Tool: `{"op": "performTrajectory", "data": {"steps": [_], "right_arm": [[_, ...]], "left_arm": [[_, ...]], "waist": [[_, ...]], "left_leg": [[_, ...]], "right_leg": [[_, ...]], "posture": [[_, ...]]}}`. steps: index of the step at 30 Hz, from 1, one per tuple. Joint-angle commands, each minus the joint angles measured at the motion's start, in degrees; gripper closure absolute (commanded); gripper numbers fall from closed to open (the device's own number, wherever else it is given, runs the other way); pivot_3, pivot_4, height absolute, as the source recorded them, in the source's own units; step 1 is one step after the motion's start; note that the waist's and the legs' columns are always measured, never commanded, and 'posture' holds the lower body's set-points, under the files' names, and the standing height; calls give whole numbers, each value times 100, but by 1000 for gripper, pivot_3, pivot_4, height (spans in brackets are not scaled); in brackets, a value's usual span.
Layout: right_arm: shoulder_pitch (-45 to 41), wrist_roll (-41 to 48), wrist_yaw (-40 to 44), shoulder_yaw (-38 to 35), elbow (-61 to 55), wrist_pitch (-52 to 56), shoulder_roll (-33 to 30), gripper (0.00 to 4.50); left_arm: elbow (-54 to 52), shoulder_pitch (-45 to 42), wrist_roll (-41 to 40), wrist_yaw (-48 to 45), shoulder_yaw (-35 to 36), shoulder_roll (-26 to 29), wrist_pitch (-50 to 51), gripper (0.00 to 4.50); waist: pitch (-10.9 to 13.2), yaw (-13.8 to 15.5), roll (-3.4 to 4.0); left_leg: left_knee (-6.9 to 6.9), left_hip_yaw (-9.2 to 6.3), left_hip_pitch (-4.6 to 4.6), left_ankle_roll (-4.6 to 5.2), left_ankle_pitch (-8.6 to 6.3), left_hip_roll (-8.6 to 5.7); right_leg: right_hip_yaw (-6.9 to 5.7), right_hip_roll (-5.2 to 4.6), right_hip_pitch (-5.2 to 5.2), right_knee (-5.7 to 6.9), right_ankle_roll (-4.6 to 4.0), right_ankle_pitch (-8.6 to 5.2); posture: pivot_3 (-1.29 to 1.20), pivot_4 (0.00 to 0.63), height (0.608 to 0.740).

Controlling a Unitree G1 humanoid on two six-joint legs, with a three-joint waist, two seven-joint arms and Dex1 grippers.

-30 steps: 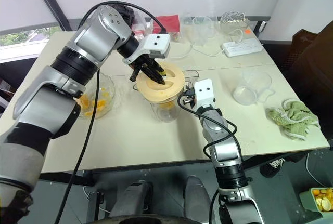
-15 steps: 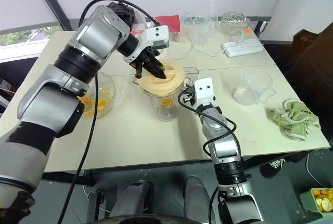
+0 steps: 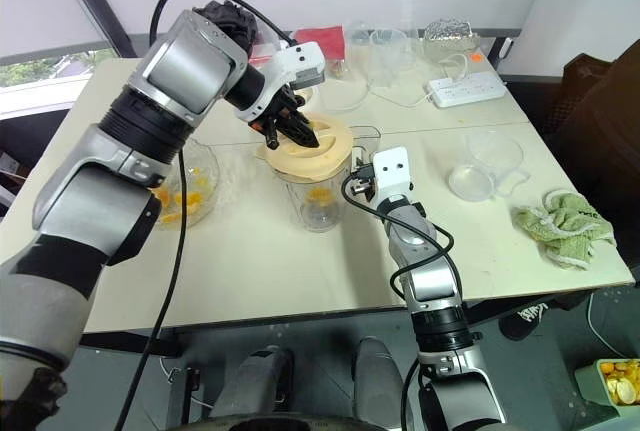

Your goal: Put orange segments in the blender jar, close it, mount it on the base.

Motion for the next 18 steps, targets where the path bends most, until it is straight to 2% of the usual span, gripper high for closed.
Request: {"op": "performTrajectory", "data": {"steps": [1, 6, 13, 18], "right_arm": [[-82, -99, 56, 50, -39, -127, -17, 3304], [-90, -106, 79, 50, 8, -161, -28, 3304], [-32, -129, 116, 51, -30, -149, -39, 3343], [-11, -142, 144, 37, -30, -144, -51, 3343]], "left_arm": [[-151, -110, 52, 340, 101, 87, 236, 4281], [-342, -31, -16, 381, 137, 126, 103, 4281], [-774, -1, -334, 489, 406, 201, 99, 857], [-869, -162, -582, 754, 809, 173, 92, 857]], "waist": [[0, 0, 0], [2, 1, 0], [4, -17, 0], [7, -42, -3]], "left_leg": [[-1, 0, -1, 0, 0, 0], [-3, 1, -5, 0, 0, 0], [-6, 2, -6, 0, 0, 1], [-7, 3, -8, 0, 0, 2]], "right_leg": [[0, 0, -1, 0, 0, 0], [0, 0, -5, -1, 0, 0], [1, 0, -11, 0, -1, 0], [2, 0, -15, 0, -1, 1]], "posture": [[0, 150, 740], [0, 150, 740], [0, 150, 740], [0, 150, 740]]}}
